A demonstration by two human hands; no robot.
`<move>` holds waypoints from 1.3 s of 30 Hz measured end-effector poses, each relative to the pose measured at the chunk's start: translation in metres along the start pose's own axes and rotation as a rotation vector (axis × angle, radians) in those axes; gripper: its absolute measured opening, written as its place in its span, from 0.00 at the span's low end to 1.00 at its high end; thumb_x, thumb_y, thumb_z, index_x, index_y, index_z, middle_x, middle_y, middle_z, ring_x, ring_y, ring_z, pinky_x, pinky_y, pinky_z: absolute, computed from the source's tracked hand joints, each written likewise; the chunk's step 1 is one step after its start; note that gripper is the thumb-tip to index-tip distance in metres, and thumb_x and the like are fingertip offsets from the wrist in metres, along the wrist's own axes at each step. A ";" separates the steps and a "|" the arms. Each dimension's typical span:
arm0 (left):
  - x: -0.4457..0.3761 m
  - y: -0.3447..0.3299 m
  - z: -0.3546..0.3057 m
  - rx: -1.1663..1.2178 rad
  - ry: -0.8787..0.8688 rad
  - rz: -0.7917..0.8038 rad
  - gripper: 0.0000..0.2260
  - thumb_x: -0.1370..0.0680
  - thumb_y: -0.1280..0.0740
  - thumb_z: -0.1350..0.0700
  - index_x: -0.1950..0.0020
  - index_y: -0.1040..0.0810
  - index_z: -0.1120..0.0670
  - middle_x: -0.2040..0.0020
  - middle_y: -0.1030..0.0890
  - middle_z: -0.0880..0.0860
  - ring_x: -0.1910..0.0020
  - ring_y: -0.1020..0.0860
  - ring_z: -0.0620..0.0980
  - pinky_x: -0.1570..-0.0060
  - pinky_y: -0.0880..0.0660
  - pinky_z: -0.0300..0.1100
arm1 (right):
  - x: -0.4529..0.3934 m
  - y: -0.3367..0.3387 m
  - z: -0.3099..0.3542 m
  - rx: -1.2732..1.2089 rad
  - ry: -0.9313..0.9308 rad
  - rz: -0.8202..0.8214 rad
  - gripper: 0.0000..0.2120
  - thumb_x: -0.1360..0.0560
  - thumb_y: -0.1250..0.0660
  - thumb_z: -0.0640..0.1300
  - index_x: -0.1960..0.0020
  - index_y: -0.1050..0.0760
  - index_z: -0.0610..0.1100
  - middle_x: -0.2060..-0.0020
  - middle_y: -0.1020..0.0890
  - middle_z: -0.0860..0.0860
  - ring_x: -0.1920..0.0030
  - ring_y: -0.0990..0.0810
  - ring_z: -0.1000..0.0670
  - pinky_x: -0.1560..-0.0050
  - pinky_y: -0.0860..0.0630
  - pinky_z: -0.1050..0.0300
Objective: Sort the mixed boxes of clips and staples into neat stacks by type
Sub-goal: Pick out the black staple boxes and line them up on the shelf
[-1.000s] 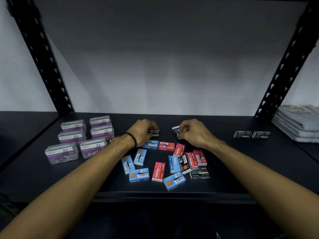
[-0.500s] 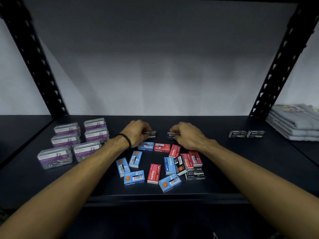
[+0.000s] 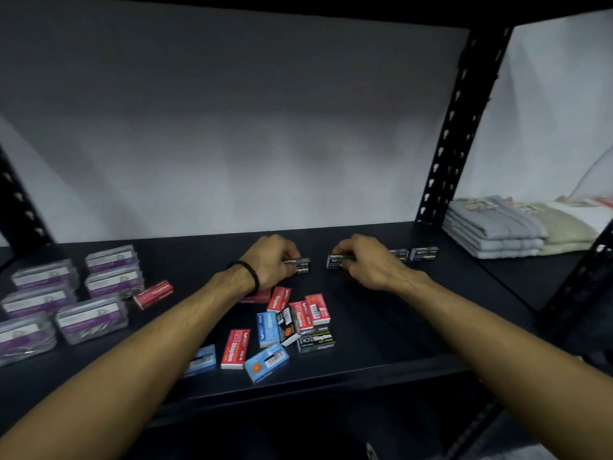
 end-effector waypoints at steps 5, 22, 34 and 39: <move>-0.021 -0.029 -0.052 0.039 -0.055 0.028 0.06 0.27 0.27 0.57 0.51 0.17 0.51 0.54 0.16 0.50 0.55 0.19 0.48 0.51 0.22 0.42 | 0.023 0.032 -0.061 0.039 -0.095 -0.010 0.15 0.22 0.36 0.36 0.38 0.20 0.47 0.42 0.19 0.50 0.40 0.22 0.49 0.46 0.30 0.61; -0.077 -0.104 -0.140 0.102 -0.077 0.068 0.08 0.27 0.27 0.57 0.48 0.18 0.51 0.53 0.17 0.50 0.55 0.19 0.48 0.49 0.22 0.41 | 0.046 0.041 -0.158 0.020 -0.278 -0.060 0.17 0.25 0.37 0.35 0.40 0.19 0.48 0.43 0.18 0.48 0.44 0.19 0.46 0.40 0.25 0.56; -0.073 -0.103 -0.145 0.119 -0.094 0.071 0.07 0.27 0.27 0.56 0.49 0.18 0.53 0.53 0.17 0.51 0.55 0.19 0.49 0.50 0.21 0.44 | 0.042 0.036 -0.165 0.019 -0.247 -0.119 0.18 0.23 0.37 0.36 0.35 0.22 0.46 0.42 0.24 0.45 0.41 0.23 0.46 0.36 0.28 0.55; -0.063 -0.090 -0.138 0.146 -0.113 0.069 0.15 0.27 0.26 0.55 0.41 0.21 0.54 0.54 0.20 0.49 0.56 0.21 0.47 0.53 0.24 0.38 | 0.048 0.036 -0.159 0.029 -0.253 -0.163 0.21 0.27 0.33 0.40 0.34 0.24 0.48 0.42 0.25 0.44 0.44 0.22 0.45 0.39 0.25 0.51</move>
Point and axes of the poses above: each hand's wrist, its own x-axis away from the middle knuckle, its own y-axis out of the back of the hand, z = x × y, the point moved 5 cm from there along -x, towards the middle knuckle
